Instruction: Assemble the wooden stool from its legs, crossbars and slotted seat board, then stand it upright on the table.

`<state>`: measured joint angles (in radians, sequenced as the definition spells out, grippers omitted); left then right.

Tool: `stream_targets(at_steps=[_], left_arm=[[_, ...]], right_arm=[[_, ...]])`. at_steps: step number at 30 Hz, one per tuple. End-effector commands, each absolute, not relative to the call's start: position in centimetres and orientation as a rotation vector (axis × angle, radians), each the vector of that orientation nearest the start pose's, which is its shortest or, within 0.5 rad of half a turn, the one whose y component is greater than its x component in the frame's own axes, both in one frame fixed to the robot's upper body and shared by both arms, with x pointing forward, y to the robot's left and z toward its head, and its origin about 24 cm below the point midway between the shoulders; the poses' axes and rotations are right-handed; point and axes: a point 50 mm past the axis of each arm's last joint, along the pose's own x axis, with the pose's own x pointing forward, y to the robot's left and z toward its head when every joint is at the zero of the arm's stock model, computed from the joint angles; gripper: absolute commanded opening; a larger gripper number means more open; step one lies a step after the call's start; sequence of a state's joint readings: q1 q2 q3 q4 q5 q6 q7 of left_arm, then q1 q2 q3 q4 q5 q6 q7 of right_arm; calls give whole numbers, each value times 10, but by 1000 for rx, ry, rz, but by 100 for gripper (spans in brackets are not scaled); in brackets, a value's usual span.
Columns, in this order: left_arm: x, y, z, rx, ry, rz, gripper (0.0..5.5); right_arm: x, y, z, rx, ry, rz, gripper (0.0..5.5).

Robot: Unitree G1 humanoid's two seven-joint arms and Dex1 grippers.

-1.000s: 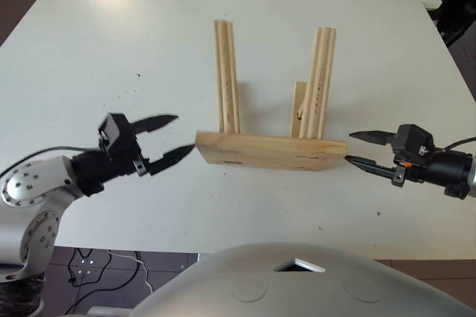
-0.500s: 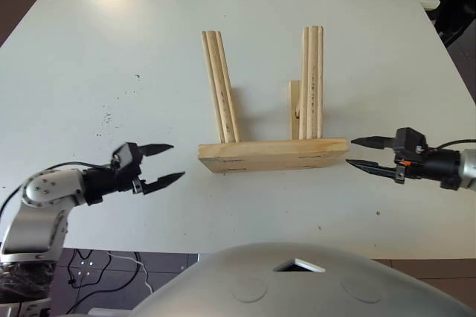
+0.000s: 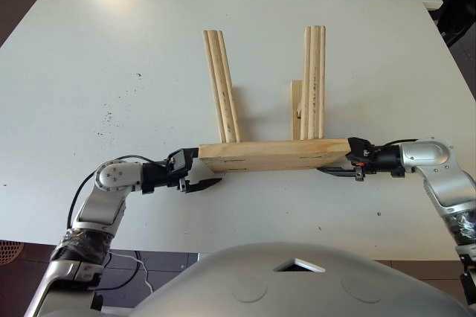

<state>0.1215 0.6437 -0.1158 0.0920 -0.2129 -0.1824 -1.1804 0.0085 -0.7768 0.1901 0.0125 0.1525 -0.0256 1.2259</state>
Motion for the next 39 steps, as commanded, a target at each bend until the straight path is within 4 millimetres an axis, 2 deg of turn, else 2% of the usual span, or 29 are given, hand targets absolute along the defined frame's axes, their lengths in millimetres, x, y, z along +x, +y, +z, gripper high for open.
stream_targets(at_steps=[1,5,11,15,19,22,26,29,32,36,37,39], left_arm=[[188,217,21,316,345,-1280,289],[186,221,30,290,341,-1320,234],[189,214,47,253,272,-1324,150],[189,206,53,226,245,-1332,149],[189,207,58,234,245,-1318,149],[189,211,72,219,227,-1303,149],[190,215,88,215,178,-1240,149],[189,216,104,181,169,-1182,149],[187,210,127,178,214,-1138,150],[189,203,176,49,291,-1228,150],[192,202,192,6,328,-1278,150],[196,203,225,-102,391,-1361,150]], right_arm=[[203,-217,43,-503,469,1393,177],[198,-219,46,-473,470,1392,134],[194,-210,55,-385,411,1357,132],[189,-208,52,-383,419,1347,132],[188,-209,54,-383,415,1335,132],[188,-213,64,-380,384,1301,132],[184,-215,82,-251,410,1249,132],[178,-218,102,-149,442,1210,132],[175,-216,136,40,414,1199,133],[177,-215,187,335,373,1300,133],[173,-216,203,492,401,1395,133],[172,-219,231,627,435,1500,133]])
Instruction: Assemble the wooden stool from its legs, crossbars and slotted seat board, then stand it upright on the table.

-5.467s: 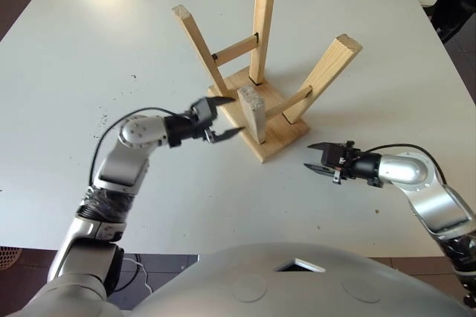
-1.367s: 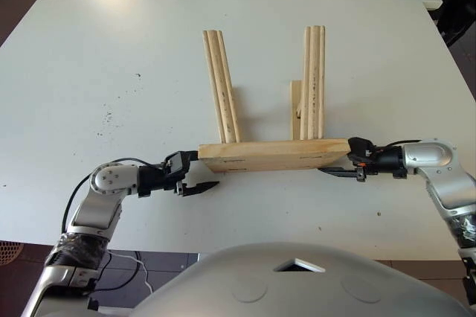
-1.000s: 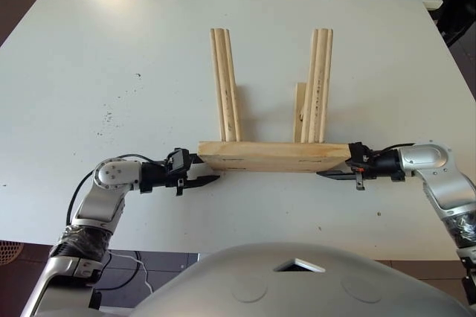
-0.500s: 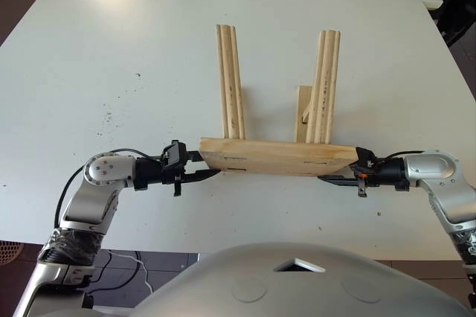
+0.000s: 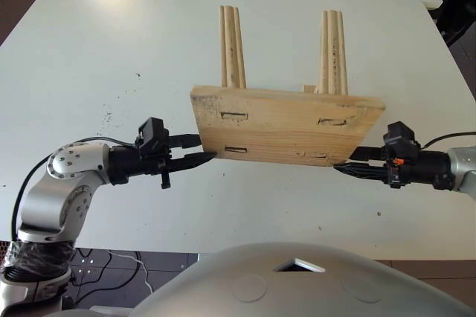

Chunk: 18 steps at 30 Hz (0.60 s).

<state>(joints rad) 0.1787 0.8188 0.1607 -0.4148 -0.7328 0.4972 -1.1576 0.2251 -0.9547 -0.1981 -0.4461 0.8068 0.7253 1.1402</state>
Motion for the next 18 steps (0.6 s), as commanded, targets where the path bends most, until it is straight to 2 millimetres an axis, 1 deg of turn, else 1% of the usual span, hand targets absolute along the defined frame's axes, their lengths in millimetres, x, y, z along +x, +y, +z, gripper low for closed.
stream_targets(at_steps=[1,2,4,5,7,9,12,14,16,18], left_arm=[[196,205,240,-160,428,-1400,150],[197,208,252,-197,461,-1422,150],[196,211,278,-301,502,-1458,150],[194,212,288,-339,511,-1465,150],[191,216,304,-370,542,-1481,150],[194,218,313,-397,585,-1495,149],[195,221,315,-461,721,-1496,149],[195,223,310,-510,821,-1483,149],[195,227,298,-593,942,-1448,149],[194,232,281,-661,1050,-1380,149]], right_arm=[[171,-220,242,647,467,1554,133],[171,-222,250,644,496,1593,133],[170,-233,272,690,612,1679,133],[169,-238,283,716,660,1695,133],[161,-244,308,781,789,1680,132],[157,-244,321,821,884,1630,132],[155,-243,325,886,1007,1523,132],[155,-243,324,927,1061,1475,132],[158,-245,318,979,1118,1404,132],[162,-246,309,1021,1165,1351,132]])
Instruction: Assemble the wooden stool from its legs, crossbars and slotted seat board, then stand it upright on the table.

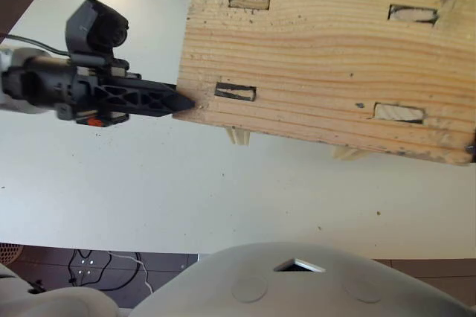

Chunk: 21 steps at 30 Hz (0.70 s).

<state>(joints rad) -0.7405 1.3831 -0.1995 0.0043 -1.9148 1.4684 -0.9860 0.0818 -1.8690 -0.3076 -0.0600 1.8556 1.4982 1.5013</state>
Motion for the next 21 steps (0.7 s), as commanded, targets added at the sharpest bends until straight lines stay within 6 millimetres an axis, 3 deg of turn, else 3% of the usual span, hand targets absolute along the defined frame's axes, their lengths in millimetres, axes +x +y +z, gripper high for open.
stream_targets(at_steps=[1,4,6,10,13,17,21], left_arm=[[195,235,271,-695,1097,-1334,149],[198,244,245,-772,1184,-1203,149],[203,245,227,-778,1205,-1139,149],[209,241,212,-736,1196,-1094,149],[209,238,194,-640,1174,-1007,149],[212,230,166,-648,1083,-949,236],[209,234,170,-749,915,-999,317]], right_arm=[[167,-246,299,1015,1180,1331,132],[171,-249,247,782,1023,1285,132],[176,-244,210,725,940,1186,132],[181,-237,173,690,928,999,132],[189,-238,160,655,888,847,132],[207,-244,159,643,783,694,148],[230,-256,170,644,653,563,216]])
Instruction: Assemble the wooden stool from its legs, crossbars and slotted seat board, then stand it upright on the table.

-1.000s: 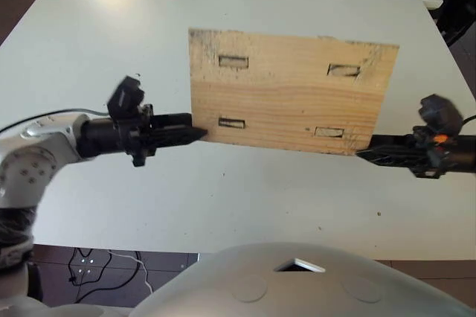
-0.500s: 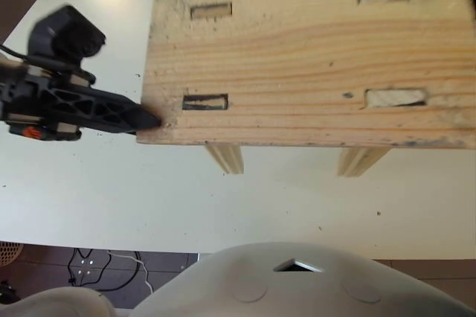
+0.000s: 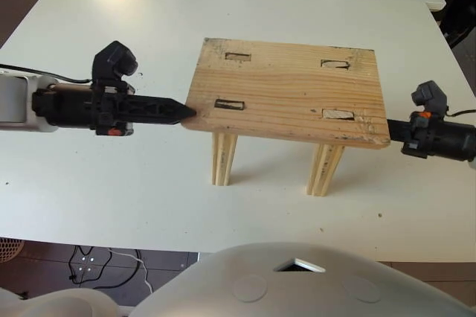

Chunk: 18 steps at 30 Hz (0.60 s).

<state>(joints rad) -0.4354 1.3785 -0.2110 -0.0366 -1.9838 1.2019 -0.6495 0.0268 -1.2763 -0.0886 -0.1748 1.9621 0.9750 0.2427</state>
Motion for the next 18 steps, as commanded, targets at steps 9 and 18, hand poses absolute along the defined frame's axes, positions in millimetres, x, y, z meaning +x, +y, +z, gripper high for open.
stream_targets(at_steps=[9,18], left_arm=[[217,251,226,-815,332,-1132,341],[259,260,107,-100,262,-262,341]], right_arm=[[236,-265,153,712,461,400,311],[237,-247,82,241,185,81,311]])
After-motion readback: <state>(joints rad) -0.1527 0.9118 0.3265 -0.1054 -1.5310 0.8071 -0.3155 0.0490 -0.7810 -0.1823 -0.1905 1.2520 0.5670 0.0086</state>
